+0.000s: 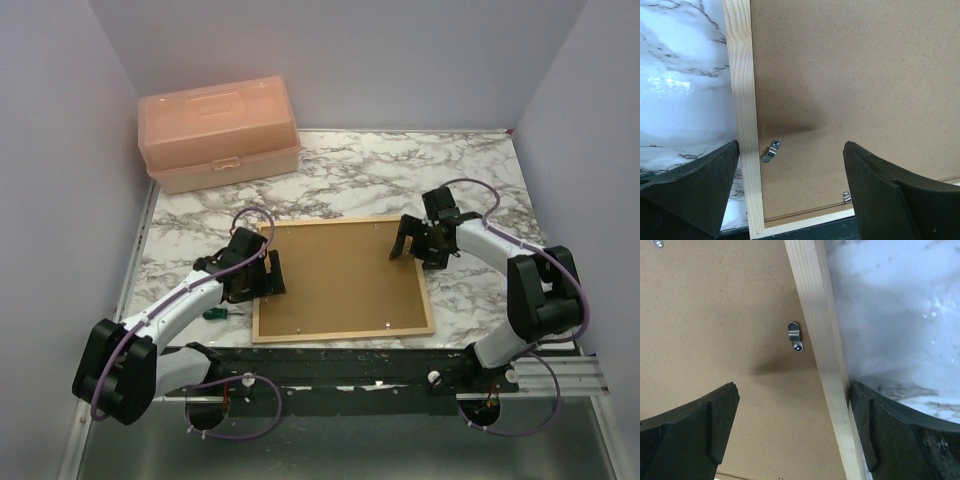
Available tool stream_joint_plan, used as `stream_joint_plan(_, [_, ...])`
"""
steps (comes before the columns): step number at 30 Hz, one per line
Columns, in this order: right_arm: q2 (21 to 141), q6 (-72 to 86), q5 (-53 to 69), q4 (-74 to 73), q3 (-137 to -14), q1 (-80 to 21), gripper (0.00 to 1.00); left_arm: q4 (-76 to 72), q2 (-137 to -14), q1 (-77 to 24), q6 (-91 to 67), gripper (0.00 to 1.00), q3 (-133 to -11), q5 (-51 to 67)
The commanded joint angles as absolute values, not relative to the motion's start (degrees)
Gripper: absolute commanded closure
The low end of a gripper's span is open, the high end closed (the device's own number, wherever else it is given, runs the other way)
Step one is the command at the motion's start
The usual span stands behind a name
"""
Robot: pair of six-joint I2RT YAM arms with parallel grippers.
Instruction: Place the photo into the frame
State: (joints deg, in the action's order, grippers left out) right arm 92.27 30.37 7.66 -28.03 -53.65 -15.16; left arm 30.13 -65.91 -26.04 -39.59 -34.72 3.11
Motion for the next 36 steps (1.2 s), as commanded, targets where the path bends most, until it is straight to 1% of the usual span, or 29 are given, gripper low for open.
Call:
stream_joint_plan(1, [86.7,32.3,14.4,-28.4,-48.6,-15.5,0.00,25.8,-65.4,-29.5,-39.8,0.16,-34.3,9.2])
stream_joint_plan(5, [81.7,33.2,14.7,-30.0,-45.5,-15.4,0.00,27.5,-62.0,-34.3,-43.6,0.16,-33.0,7.6])
stream_joint_plan(8, [78.1,33.8,14.7,-30.9,-43.5,-15.5,0.00,28.7,-58.3,-36.0,-46.5,0.17,-30.9,6.7])
stream_joint_plan(11, [76.6,34.2,11.8,-32.0,-42.5,-15.5,0.00,28.8,-54.3,-36.5,-48.5,0.17,-28.0,5.4])
stream_joint_plan(13, [76.9,34.5,9.0,-33.0,-42.6,-15.4,0.00,29.3,-53.3,-36.5,-49.2,0.15,-26.8,4.3])
stream_joint_plan(16, [77.7,33.9,4.1,-35.1,-43.8,-15.5,0.00,31.0,-54.3,-36.5,-49.0,0.11,-27.1,2.3])
stream_joint_plan(22, [77.9,33.6,-4.6,-36.9,-46.4,-15.5,0.00,33.8,-57.2,-36.5,-47.6,0.10,-28.6,-2.5])
stream_joint_plan(28, [81.5,32.3,-7.9,-36.4,-49.1,-15.4,0.01,33.4,-57.3,-36.5,-47.0,0.10,-28.3,-2.9])
stream_joint_plan(30, [83.0,32.1,-8.4,-36.1,-49.7,-15.5,0.03,33.0,-57.5,-36.5,-46.9,0.10,-28.4,-2.7])
stream_joint_plan(36, [86.3,31.4,-7.6,-33.9,-50.0,-15.5,0.19,32.1,-58.8,-36.4,-46.6,0.10,-28.0,-2.4])
